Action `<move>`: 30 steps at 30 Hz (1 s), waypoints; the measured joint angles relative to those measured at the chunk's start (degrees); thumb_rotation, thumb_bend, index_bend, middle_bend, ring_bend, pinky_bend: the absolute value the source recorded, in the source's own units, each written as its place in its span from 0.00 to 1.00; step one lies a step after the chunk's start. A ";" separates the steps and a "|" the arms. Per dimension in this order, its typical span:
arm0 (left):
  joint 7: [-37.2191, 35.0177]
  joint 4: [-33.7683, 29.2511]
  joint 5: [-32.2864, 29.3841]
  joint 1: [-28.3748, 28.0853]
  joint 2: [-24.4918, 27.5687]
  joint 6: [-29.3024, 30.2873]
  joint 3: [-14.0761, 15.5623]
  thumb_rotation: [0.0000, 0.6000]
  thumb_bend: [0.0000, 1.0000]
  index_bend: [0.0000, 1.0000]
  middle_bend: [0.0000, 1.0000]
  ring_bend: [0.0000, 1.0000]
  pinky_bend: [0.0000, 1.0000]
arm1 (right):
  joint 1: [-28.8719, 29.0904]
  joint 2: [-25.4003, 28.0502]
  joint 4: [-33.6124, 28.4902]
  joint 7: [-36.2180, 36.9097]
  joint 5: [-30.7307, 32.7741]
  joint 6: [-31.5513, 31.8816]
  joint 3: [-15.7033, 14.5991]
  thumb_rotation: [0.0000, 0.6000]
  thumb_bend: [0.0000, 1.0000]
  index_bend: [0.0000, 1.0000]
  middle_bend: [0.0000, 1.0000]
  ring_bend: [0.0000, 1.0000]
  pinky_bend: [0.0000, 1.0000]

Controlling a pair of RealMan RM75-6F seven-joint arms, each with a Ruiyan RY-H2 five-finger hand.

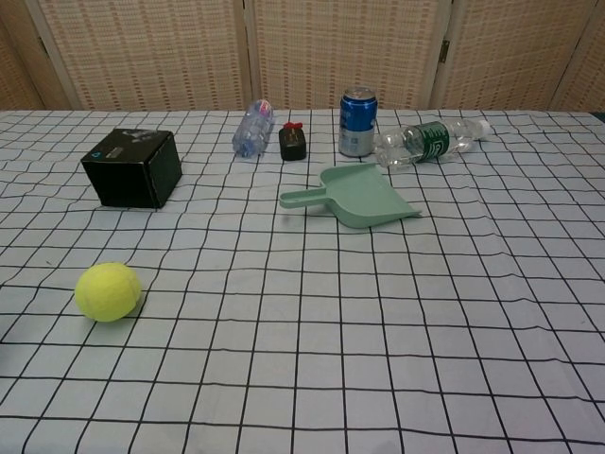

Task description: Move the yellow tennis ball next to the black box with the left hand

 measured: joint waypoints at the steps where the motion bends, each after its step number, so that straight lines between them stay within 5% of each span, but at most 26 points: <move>1: -1.09 -0.05 0.35 -0.24 -0.56 -0.40 0.24 1.00 0.74 0.21 0.32 0.35 0.70 | 0.00 0.02 0.00 0.04 0.05 0.01 0.05 1.00 0.21 0.02 0.00 0.00 0.02; 17: -18.83 3.38 4.82 -2.24 -9.81 -1.70 3.13 1.00 0.74 0.26 0.37 0.41 0.74 | 0.02 0.21 -0.14 0.26 0.53 -0.03 0.35 1.00 0.21 0.02 0.00 0.00 0.02; 30: -29.29 12.15 0.44 -6.30 -17.90 -6.84 1.00 1.00 0.74 0.26 0.37 0.41 0.74 | 0.06 0.01 -0.02 -0.24 0.31 -0.22 0.12 1.00 0.21 0.02 0.00 0.00 0.02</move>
